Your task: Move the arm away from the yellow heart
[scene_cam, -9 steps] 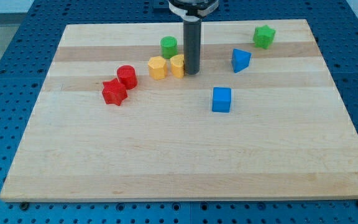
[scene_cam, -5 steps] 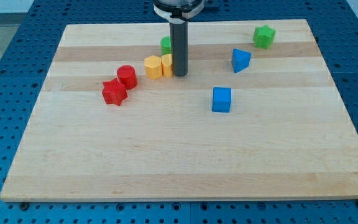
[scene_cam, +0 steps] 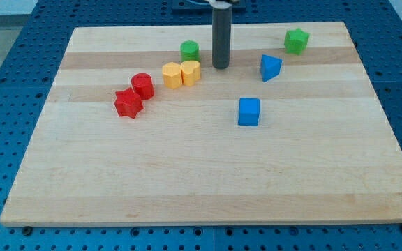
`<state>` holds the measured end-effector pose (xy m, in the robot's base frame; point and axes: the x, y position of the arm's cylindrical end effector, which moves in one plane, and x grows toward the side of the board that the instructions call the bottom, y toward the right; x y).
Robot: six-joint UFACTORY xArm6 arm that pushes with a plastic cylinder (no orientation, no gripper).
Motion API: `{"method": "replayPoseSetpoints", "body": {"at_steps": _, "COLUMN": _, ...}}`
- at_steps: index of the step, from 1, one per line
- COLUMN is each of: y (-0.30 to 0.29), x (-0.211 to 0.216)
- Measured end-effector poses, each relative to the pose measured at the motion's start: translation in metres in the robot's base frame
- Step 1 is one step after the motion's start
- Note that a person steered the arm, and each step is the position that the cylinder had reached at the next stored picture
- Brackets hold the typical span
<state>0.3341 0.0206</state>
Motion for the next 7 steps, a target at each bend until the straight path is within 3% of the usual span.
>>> {"method": "replayPoseSetpoints", "body": {"at_steps": 1, "y": 0.000, "x": 0.024}}
{"method": "replayPoseSetpoints", "body": {"at_steps": 4, "y": 0.000, "x": -0.015}}
{"method": "replayPoseSetpoints", "body": {"at_steps": 7, "y": -0.015, "x": 0.012}}
